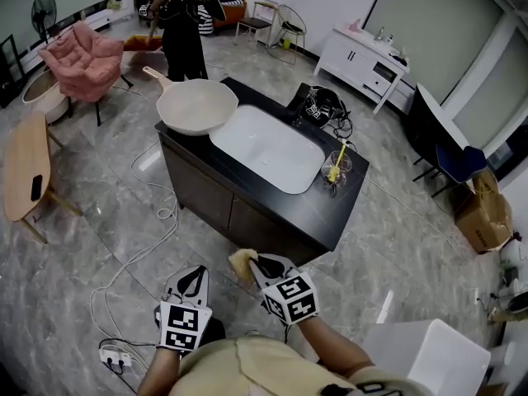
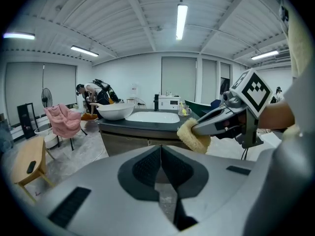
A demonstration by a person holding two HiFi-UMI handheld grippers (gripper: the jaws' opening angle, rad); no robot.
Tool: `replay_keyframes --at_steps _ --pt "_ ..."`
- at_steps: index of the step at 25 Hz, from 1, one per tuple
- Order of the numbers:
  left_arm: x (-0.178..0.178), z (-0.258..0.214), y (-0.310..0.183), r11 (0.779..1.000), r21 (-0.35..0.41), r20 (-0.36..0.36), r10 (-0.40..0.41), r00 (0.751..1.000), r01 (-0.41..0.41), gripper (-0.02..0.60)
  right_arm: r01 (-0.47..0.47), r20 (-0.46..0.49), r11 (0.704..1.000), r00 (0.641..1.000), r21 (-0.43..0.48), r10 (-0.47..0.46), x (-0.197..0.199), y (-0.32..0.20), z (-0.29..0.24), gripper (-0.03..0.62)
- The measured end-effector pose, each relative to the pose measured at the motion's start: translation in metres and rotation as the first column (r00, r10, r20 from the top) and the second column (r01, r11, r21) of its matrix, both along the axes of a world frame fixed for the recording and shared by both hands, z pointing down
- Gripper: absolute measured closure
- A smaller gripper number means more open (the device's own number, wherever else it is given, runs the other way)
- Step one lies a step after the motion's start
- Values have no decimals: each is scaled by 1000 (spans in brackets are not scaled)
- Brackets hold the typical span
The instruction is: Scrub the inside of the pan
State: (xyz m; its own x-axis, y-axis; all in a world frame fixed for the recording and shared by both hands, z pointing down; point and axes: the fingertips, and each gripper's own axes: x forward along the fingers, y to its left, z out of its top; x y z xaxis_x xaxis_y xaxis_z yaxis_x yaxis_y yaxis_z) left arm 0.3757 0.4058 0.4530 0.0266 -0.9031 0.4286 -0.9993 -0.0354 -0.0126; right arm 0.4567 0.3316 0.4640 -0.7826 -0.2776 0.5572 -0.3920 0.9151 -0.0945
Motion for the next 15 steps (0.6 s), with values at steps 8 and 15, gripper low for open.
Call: replay_keyframes --at_steps 8,15 --pt "-61 4 -16 998 -9 33 62 998 -61 565 33 -24 999 999 0 -33 -75 -8 4 549" --pt "-112 9 -29 995 -21 120 98 988 -96 565 -11 -36 1000 999 19 11 -109 -28 4 549"
